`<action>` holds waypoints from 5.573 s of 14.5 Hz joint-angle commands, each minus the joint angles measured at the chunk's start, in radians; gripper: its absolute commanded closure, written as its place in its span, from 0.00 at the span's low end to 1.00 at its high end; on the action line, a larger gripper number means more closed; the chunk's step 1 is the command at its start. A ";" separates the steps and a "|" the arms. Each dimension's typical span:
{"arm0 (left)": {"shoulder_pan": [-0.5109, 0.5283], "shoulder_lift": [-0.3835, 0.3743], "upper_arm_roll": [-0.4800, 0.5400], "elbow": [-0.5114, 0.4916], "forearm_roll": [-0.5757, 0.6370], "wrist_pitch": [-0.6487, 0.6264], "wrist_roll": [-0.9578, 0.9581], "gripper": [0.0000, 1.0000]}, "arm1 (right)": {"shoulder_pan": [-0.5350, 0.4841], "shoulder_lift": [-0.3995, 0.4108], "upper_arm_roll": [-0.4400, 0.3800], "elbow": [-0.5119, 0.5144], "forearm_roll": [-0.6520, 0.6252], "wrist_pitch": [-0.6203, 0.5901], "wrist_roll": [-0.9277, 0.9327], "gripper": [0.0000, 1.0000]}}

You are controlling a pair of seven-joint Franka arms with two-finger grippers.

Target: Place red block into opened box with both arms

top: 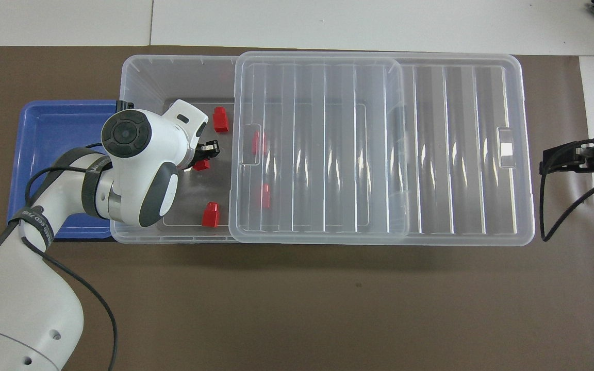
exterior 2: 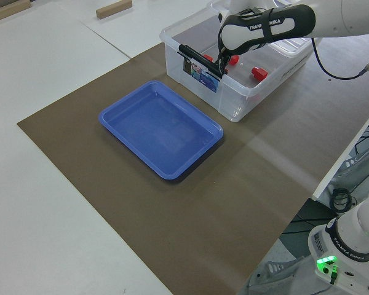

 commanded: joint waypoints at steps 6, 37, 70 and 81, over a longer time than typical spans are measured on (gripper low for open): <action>-0.017 0.009 0.016 -0.043 -0.015 0.076 -0.005 0.19 | 0.001 -0.011 0.002 -0.018 0.002 0.005 0.011 0.00; 0.172 -0.352 0.030 0.301 0.097 -0.772 0.178 0.00 | -0.017 0.043 -0.005 0.131 0.023 -0.135 -0.084 0.00; 0.338 -0.407 0.019 0.273 0.094 -0.809 0.488 0.00 | -0.123 0.325 0.022 0.043 0.266 0.460 -0.453 1.00; 0.336 -0.407 0.016 0.275 0.094 -0.811 0.485 0.00 | 0.053 0.335 0.022 0.026 0.306 0.485 -0.304 1.00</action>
